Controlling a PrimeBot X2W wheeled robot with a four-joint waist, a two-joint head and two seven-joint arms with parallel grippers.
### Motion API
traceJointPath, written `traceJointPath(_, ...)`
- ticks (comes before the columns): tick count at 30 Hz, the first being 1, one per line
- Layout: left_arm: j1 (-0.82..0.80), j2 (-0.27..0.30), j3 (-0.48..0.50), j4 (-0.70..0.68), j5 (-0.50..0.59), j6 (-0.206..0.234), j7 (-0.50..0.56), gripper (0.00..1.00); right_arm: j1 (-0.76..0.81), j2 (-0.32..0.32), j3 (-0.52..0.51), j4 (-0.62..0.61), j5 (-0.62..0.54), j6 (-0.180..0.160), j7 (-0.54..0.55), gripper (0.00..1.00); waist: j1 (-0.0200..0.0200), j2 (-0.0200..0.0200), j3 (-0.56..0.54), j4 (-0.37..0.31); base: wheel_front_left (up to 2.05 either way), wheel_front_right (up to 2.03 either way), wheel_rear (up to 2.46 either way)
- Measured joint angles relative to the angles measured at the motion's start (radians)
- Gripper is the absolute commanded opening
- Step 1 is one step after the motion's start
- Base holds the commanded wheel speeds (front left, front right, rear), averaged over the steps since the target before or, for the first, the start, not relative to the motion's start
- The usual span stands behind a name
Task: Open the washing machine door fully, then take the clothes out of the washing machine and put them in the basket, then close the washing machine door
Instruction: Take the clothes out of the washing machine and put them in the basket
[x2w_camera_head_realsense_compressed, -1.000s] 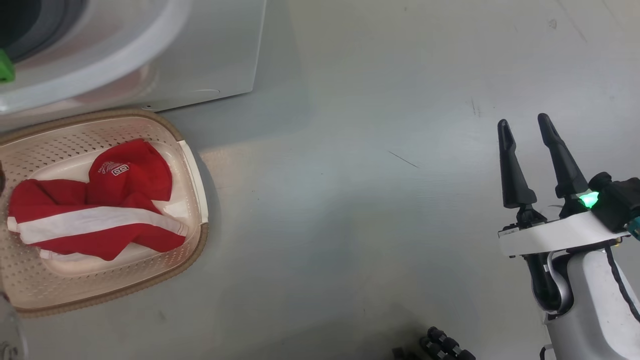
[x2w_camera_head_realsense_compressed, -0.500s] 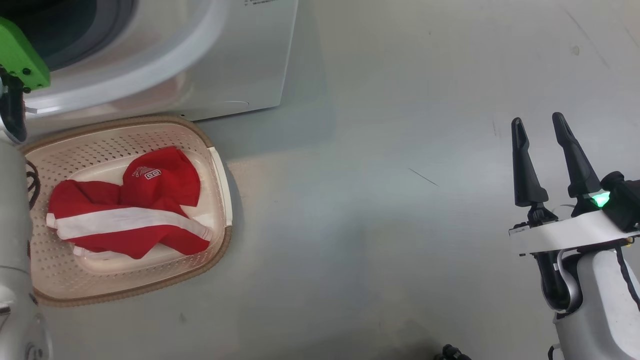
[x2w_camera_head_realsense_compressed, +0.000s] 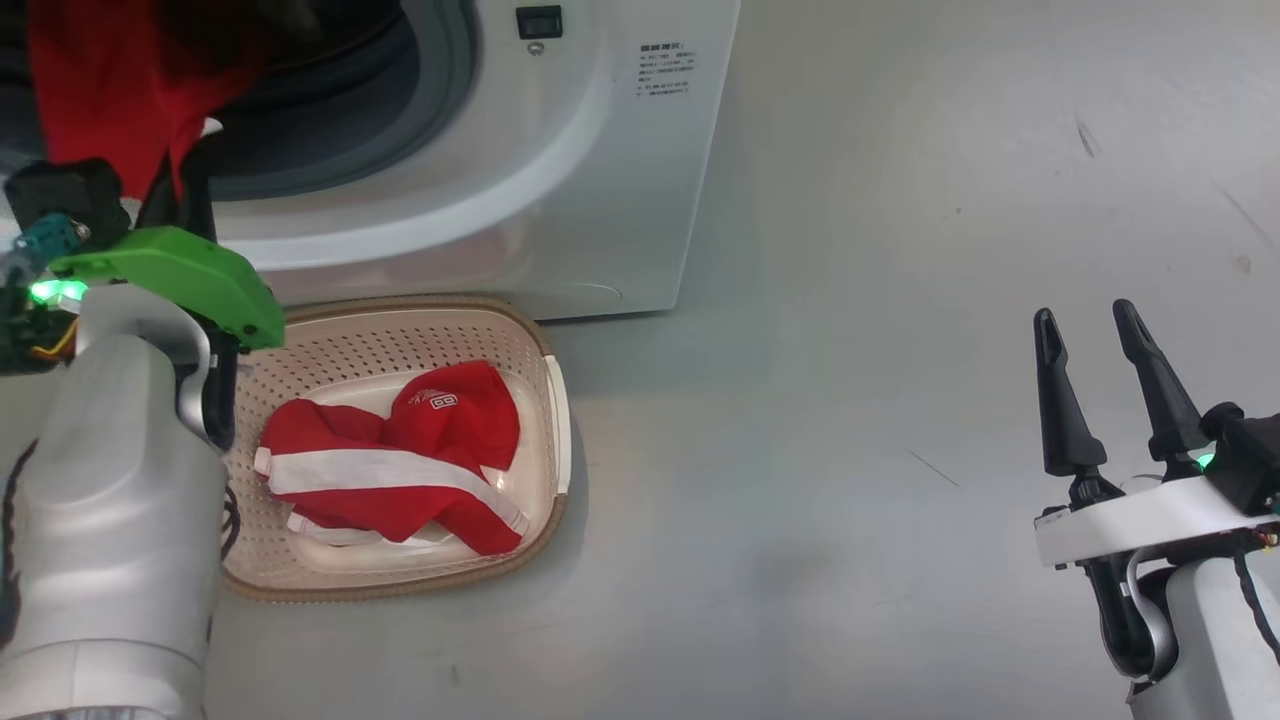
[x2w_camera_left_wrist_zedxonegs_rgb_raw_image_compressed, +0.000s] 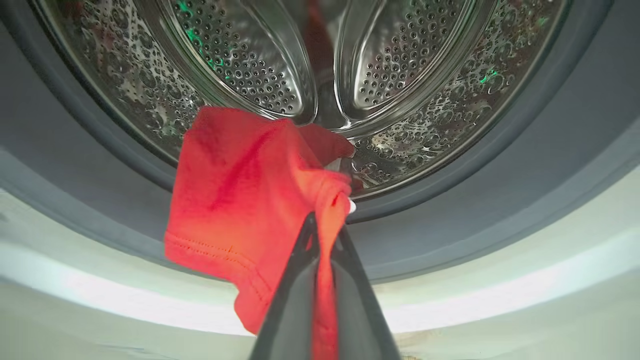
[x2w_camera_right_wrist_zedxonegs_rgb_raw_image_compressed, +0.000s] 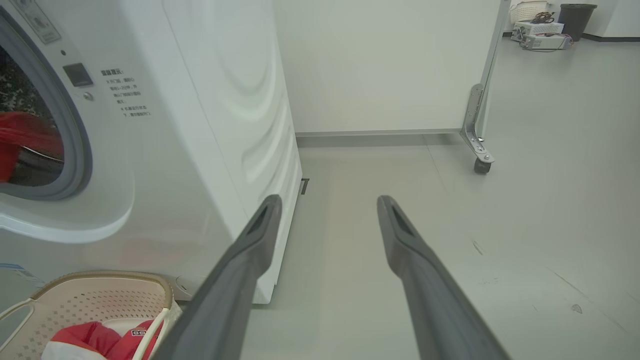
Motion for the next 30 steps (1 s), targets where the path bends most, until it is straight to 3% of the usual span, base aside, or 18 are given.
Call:
traceJointPath(17,0.193,-0.027,-0.058,-0.092,0.020,-0.027,-0.052,0.00,0.104,0.005,-0.013,0.023,-0.007,0.000,0.000,1.00,-0.0001,0.0000,-0.174,0.115,0.00,0.00,0.00)
traceJointPath(30,0.367,-0.024,-0.040,-0.387,0.056,-0.029,-0.052,0.00,0.160,0.025,0.001,0.032,-0.015,0.000,0.000,1.00,-0.0001,0.0000,-0.285,0.158,0.00,0.00,0.00)
